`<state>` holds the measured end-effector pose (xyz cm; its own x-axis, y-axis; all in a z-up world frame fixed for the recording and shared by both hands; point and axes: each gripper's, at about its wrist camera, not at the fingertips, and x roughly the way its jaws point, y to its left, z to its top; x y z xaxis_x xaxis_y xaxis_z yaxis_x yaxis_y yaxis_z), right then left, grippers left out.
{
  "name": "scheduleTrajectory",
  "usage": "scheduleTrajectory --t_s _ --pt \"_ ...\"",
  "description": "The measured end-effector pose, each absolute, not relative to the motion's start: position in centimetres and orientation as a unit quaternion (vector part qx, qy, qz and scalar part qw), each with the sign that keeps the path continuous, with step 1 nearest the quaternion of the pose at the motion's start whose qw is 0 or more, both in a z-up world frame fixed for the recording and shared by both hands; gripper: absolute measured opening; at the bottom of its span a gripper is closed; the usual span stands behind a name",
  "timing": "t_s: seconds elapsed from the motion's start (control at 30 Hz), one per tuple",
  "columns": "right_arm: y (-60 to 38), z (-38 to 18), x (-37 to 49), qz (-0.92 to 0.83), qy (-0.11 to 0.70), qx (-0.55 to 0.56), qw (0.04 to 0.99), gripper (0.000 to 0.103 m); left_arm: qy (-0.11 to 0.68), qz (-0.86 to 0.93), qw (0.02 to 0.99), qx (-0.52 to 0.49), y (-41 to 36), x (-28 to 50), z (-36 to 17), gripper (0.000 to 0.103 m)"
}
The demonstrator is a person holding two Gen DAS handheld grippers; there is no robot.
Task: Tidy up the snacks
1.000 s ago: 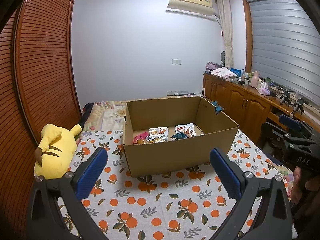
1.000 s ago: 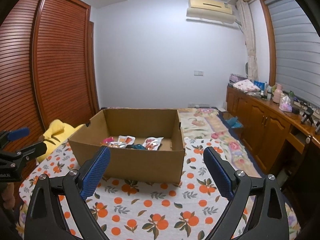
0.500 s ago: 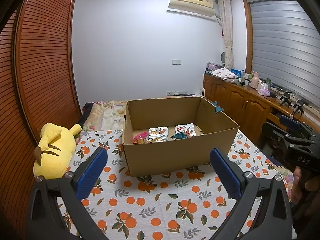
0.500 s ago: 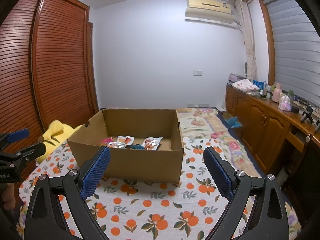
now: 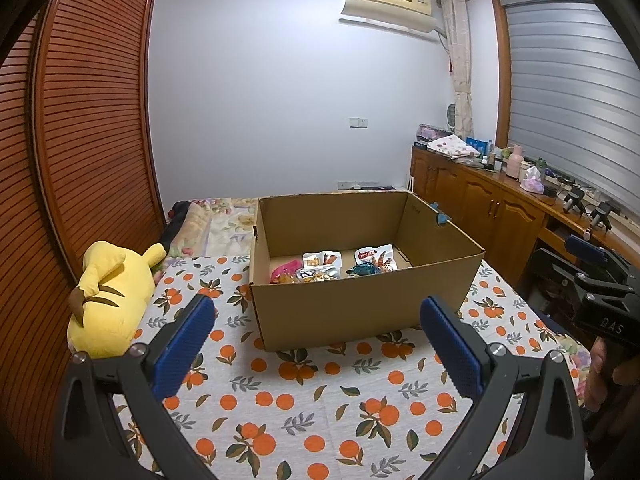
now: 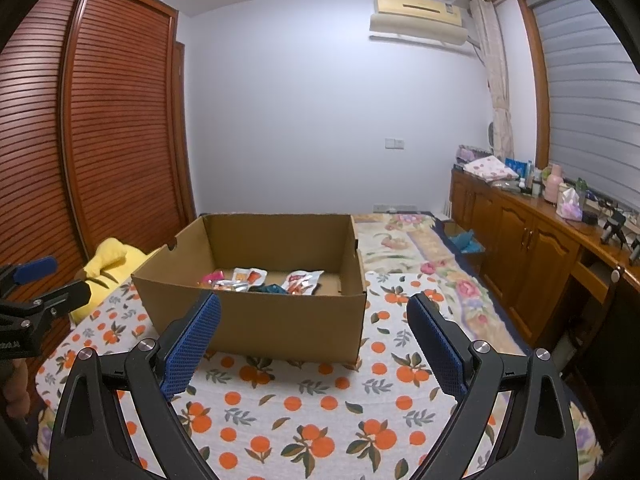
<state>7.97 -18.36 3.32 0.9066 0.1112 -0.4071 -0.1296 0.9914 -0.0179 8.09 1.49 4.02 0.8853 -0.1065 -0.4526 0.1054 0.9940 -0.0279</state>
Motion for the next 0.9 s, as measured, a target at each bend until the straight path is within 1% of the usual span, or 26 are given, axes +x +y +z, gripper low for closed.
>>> scheduleTrajectory --t_s 0.9 --pt "-18.54 3.13 7.69 0.06 0.205 -0.022 0.977 0.096 0.237 -0.053 0.97 -0.003 1.65 8.37 3.23 0.103"
